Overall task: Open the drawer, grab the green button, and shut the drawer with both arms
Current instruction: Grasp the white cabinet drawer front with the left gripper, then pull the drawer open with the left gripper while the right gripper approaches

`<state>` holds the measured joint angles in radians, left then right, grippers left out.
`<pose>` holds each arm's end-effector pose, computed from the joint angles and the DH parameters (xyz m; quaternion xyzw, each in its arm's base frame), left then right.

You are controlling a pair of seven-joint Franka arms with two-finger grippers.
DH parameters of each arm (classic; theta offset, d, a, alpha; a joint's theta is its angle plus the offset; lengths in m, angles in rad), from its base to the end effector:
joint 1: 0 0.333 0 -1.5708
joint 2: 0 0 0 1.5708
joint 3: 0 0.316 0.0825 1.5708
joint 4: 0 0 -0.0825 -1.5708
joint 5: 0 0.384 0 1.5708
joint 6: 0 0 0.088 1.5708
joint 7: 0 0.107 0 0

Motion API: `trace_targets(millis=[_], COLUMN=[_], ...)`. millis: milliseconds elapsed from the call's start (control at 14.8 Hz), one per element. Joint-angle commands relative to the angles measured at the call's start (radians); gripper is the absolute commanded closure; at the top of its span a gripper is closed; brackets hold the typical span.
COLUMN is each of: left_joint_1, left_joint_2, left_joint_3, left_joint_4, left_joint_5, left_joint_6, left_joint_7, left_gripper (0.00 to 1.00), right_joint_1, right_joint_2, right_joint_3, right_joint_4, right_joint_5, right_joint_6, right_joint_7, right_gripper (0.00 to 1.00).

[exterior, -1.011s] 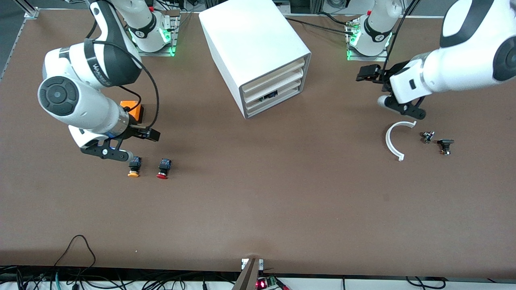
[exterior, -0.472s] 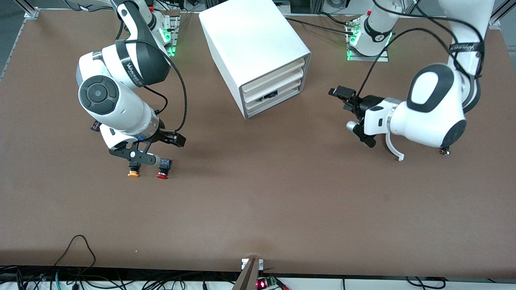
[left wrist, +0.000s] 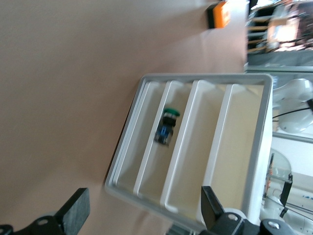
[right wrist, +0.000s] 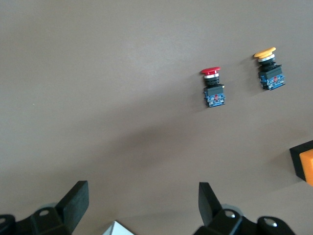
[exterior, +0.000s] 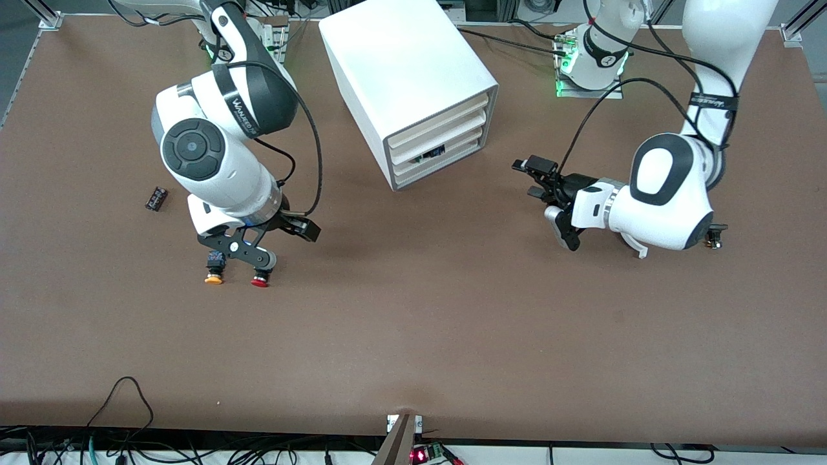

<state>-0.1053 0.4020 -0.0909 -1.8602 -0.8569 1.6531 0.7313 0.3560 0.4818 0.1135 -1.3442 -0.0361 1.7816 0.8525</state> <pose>0.5562 -0.1840 0.3021 0.8388 -0.2465 -0.1576 0.4592 0.6276 0.2981 0.4485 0.9811 -0.1920 -0.0218 0.0057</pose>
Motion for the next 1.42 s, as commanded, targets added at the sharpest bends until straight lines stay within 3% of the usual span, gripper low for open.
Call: trace_targets(millis=[0,135,404,742,1348], left_joint_1=[0.003,0.002,0.001,-0.001,-0.016], left_joint_2=[-0.023,-0.023,-0.003,0.064,0.073], left_joint_3=[-0.032,-0.070,-0.104,-0.125,-0.197], left_joint_4=[-0.155,-0.224,-0.365,-0.381,-0.458], left_joint_5=[-0.094,-0.128,-0.345,-0.381,-0.533], left_joint_6=[0.129,0.197,0.257,0.258,0.329], left_joint_7=[0.155,0.190,0.402,0.471,0.474], left_gripper=[0.01,0.02,0.06,0.16,0.20], right_joint_1=[0.012,0.014,0.012,0.001,0.014], right_joint_2=[0.038,0.040,0.043,0.046,0.060], right_joint_3=[-0.003,-0.003,-0.005,-0.006,-0.005], right_joint_4=[0.069,0.069,0.069,0.069,0.065], right_joint_5=[0.016,0.035,0.148,0.278,0.424], right_joint_6=[-0.007,0.022,0.096,0.157,0.231], right_joint_7=[0.057,0.088,0.148,0.189,0.220], right_gripper=[0.01,0.01,0.01,0.01,0.01])
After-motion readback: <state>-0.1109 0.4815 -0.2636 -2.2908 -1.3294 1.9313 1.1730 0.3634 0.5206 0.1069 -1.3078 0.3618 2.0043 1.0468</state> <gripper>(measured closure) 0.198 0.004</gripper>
